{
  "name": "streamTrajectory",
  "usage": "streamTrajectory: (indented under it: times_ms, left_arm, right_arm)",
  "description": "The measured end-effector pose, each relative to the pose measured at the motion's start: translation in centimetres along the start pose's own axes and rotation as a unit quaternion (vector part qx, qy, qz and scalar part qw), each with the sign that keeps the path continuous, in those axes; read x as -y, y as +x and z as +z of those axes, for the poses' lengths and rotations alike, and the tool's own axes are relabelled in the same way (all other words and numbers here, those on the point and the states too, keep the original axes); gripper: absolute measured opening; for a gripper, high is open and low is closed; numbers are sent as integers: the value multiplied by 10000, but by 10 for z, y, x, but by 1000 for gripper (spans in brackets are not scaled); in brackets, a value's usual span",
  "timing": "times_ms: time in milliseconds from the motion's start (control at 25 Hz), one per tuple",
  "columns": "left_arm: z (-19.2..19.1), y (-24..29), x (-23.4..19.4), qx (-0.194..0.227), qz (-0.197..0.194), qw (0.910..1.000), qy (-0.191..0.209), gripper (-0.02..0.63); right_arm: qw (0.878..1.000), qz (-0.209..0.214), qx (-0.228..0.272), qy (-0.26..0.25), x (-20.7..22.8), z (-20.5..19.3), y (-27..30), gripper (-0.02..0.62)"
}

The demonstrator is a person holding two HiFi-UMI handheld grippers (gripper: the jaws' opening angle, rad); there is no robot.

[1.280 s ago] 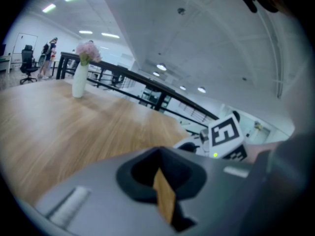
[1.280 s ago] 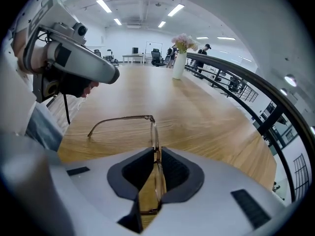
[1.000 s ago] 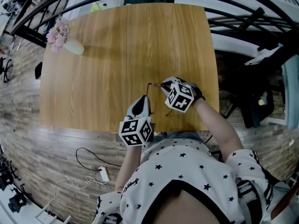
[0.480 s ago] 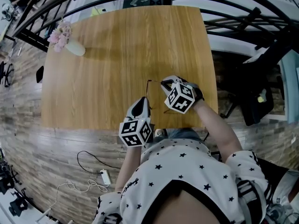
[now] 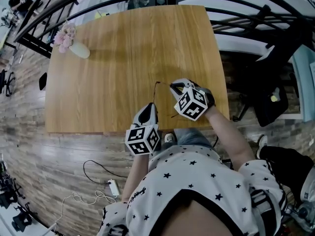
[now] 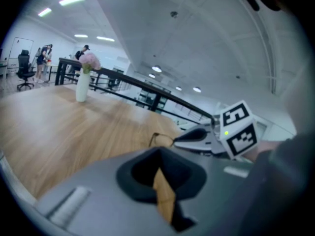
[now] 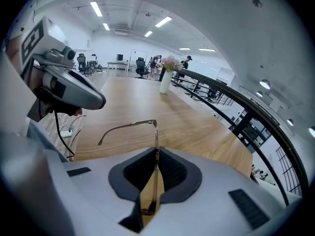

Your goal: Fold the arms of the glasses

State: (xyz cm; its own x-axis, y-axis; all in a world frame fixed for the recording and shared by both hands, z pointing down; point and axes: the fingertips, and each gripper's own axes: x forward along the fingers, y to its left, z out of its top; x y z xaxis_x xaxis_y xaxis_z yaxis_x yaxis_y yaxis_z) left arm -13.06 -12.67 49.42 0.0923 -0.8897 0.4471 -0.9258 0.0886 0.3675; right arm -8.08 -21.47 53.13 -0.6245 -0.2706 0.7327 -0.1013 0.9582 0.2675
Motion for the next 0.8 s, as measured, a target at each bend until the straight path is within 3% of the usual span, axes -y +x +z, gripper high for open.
streamTrajectory:
  times_ms: [800]
  left_arm:
    - [-20,-42,3,25,-142,9998,165,9]
  right_arm:
    - [9981,-507,232,270,-32,10,-47,32]
